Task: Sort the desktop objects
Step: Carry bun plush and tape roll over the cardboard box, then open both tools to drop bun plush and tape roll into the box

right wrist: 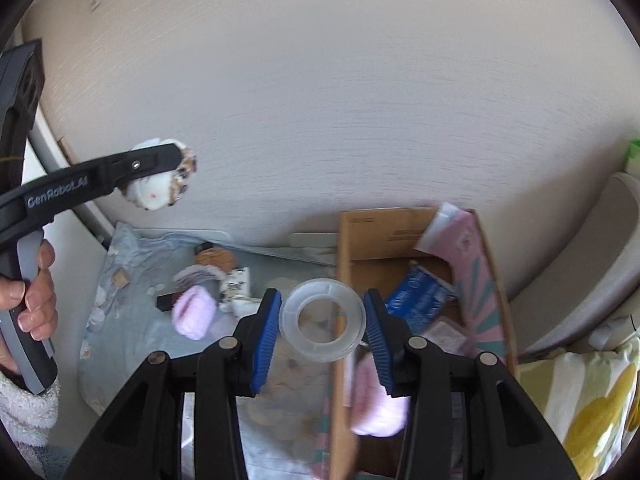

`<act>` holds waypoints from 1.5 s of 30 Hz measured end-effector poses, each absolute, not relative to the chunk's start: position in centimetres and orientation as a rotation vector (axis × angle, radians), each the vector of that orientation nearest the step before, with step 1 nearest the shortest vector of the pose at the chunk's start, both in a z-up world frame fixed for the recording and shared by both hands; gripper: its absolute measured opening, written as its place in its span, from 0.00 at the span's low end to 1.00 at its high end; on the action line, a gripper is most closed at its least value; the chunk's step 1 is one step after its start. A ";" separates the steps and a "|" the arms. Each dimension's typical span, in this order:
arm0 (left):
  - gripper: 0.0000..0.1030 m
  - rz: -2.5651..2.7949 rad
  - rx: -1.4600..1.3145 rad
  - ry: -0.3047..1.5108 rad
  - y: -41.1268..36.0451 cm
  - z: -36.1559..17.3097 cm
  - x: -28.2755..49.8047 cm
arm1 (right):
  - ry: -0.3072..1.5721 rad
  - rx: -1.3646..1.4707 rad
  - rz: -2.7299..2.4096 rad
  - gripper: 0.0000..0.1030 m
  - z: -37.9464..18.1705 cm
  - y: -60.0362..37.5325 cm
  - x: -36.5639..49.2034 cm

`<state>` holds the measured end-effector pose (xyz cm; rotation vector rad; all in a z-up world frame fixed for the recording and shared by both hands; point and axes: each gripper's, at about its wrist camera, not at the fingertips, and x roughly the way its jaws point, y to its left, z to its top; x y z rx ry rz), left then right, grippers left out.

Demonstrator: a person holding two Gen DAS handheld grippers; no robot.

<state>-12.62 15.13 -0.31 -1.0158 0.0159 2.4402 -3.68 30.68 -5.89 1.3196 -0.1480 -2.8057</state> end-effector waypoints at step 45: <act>0.99 2.126 -1.301 0.226 34.0 -10.6 -13.4 | -0.359 1.562 -2.658 0.39 -14.0 38.3 0.8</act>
